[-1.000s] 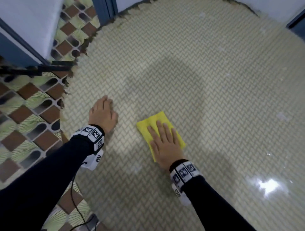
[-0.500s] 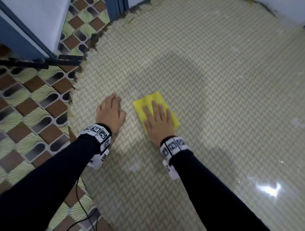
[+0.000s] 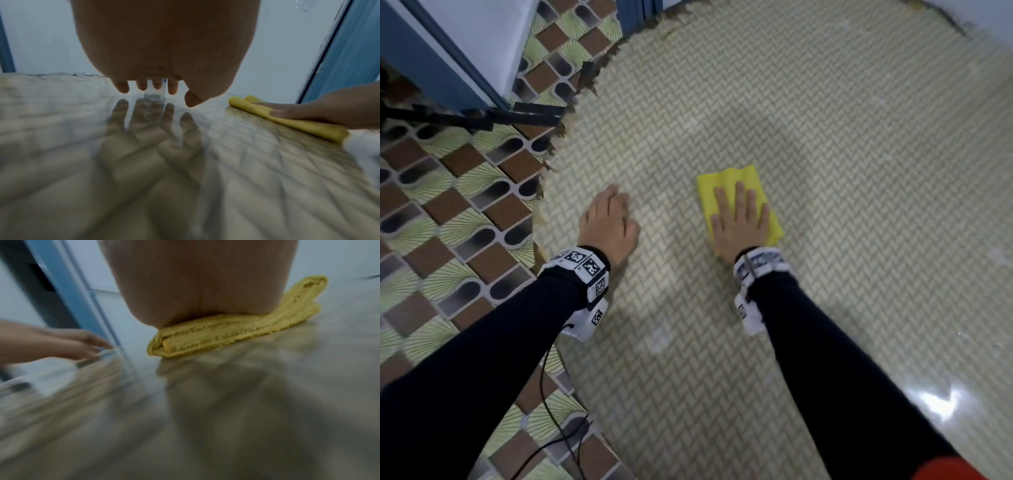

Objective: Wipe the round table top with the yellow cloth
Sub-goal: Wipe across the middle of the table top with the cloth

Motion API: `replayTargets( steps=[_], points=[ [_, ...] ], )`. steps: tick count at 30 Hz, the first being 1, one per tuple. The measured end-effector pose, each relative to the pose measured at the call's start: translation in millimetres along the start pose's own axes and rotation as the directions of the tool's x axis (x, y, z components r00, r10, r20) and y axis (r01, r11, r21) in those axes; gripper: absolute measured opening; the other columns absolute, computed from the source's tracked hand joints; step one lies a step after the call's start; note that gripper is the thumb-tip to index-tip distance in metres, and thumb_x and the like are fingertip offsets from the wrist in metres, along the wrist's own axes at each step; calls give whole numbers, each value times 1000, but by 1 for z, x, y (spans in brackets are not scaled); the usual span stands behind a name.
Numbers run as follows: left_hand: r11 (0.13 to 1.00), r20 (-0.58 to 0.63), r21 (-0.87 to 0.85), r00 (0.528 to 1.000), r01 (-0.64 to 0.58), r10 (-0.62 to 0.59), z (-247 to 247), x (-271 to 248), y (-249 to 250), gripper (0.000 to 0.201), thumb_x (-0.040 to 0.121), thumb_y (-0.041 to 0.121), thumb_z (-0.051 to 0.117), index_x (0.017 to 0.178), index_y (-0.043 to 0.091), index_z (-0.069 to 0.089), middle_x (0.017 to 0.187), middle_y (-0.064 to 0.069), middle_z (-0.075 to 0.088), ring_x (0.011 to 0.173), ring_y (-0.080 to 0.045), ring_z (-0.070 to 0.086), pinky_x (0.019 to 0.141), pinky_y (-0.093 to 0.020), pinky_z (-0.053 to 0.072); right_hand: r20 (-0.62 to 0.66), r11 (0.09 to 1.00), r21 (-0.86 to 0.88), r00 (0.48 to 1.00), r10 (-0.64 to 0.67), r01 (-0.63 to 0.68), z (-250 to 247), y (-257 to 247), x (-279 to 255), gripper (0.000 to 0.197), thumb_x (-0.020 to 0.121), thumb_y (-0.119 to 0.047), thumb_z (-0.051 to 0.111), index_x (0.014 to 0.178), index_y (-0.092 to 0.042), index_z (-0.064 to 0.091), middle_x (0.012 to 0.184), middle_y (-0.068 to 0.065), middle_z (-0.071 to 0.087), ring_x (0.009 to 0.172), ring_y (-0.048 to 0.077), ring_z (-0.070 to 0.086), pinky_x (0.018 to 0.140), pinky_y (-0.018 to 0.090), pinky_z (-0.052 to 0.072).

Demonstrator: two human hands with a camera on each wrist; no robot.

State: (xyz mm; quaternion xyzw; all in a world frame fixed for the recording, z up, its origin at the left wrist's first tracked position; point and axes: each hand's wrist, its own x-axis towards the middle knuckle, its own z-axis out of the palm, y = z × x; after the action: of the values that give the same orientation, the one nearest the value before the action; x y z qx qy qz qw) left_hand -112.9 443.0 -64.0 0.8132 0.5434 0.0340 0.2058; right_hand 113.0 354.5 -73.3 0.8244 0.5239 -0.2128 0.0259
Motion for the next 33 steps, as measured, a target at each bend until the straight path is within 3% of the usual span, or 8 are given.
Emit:
replayTargets(
  steps=[4,7,10,14,21,26,29,33],
  points=[
    [997,-46,-38,997,63,-65,-3,-24,-3,63,82,35,35,141,12,39,155,-4,26,143,-22,21,112,-47,21,29,954,-41,955,-296,297,39,-22,-98,55,100,-42,19,153,-33,8,161,3,0,148,28,0,116,52,-2],
    [997,-74,-16,995,70,-71,1,-39,-6,60,83,33,37,139,12,41,154,-4,28,143,-21,23,111,-47,22,58,924,-19,923,-381,382,51,15,-145,52,100,-42,21,151,-38,18,160,-1,13,147,28,13,116,49,7],
    [995,-81,-10,992,99,-99,5,-50,-13,59,84,31,38,139,11,41,154,-5,27,143,-22,23,112,-47,21,6,973,-42,974,-227,227,38,53,-119,56,95,-55,10,149,-44,6,160,-4,0,148,28,7,117,43,-4],
    [991,-73,-20,988,135,-137,3,-61,-25,69,80,35,34,143,5,35,155,-9,25,144,-27,21,112,-51,21,-30,1000,-22,1000,9,-9,15,22,-43,68,82,-67,-6,147,-46,-7,160,-1,-14,147,27,-11,116,48,-11],
    [983,-76,-26,980,184,-186,-4,-72,-55,59,90,39,33,140,8,38,154,-12,26,143,-28,23,114,-50,20,103,944,-96,946,-307,317,25,-78,-30,51,102,-48,8,149,-43,-10,158,-3,-22,146,23,-18,116,50,-11],
    [984,-79,2,981,176,-176,-3,-76,-58,64,86,37,31,143,10,36,154,-10,26,144,-28,21,116,-47,19,44,873,-76,877,-479,481,57,-58,-120,50,99,-40,23,149,-38,27,159,-1,19,146,26,18,115,49,13],
    [982,-76,-20,979,189,-190,-2,-76,-54,64,85,37,32,144,9,36,154,-11,26,144,-29,21,116,-51,20,60,899,-95,904,-424,428,46,-14,-119,50,98,-48,15,148,-48,11,161,-8,5,148,23,8,118,44,2],
    [984,-35,17,983,179,-178,-4,-76,-58,57,93,34,37,145,10,33,156,-10,24,145,-29,19,116,-51,18,-24,985,-89,988,-150,147,25,-13,-51,56,95,-61,11,148,-48,2,161,-5,-8,148,26,-7,114,50,-10]
  ],
)
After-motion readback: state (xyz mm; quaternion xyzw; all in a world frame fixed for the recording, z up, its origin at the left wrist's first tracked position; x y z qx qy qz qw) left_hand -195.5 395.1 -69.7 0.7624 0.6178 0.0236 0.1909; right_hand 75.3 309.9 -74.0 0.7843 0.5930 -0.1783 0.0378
